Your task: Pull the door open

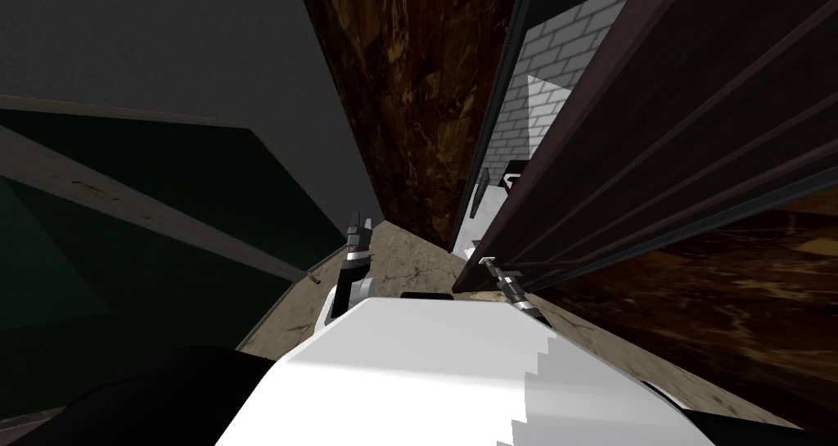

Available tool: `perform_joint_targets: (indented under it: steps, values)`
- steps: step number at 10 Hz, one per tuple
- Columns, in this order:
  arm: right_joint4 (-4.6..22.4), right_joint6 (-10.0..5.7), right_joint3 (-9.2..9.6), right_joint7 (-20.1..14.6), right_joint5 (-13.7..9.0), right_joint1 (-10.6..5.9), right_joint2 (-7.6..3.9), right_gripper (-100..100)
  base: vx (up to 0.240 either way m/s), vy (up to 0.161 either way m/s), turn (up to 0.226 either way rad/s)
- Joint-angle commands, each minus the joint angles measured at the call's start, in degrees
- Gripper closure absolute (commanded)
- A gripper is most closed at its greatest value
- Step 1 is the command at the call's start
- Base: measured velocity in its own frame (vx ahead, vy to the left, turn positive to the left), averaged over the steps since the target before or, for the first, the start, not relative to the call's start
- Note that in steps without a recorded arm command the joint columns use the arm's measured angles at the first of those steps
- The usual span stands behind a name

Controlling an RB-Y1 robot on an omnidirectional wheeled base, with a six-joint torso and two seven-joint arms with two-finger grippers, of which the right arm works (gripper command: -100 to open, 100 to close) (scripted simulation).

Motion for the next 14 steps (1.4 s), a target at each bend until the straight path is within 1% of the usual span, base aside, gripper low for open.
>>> perform_joint_targets:
  steps: [1, 2, 3, 5, 10, 13, 14]
  values:
    - [-0.8, -0.26, -0.1, -0.2, -0.1, 0.94, -0.35, 100, -0.251, -0.093, 0.216]
    - [-0.7, -0.01, 0.0, -0.1, 0.0, 0.58, -0.15, 100, -0.103, -0.033, 0.046]
    - [-0.4, -0.46, 0.11, -0.2, 0.1, 0.86, -0.17, 100, -0.172, -0.044, 0.169]
    - [-0.2, -0.89, 0.11, -0.2, 0.0, 0.98, -0.27, 100, -0.182, -0.09, 0.188]
    - [0.8, -2.54, 0.11, -0.4, 0.0, 1.45, -0.64, 100, -0.213, -0.081, 0.171]
    - [1.4, -3.38, 0.11, -0.5, 0.0, 1.68, -0.83, 100, -0.207, -0.064, 0.14]
    - [1.4, -3.44, 0.11, -0.5, 0.0, 1.7, -0.84, 100, -0.157, -0.049, 0.071]
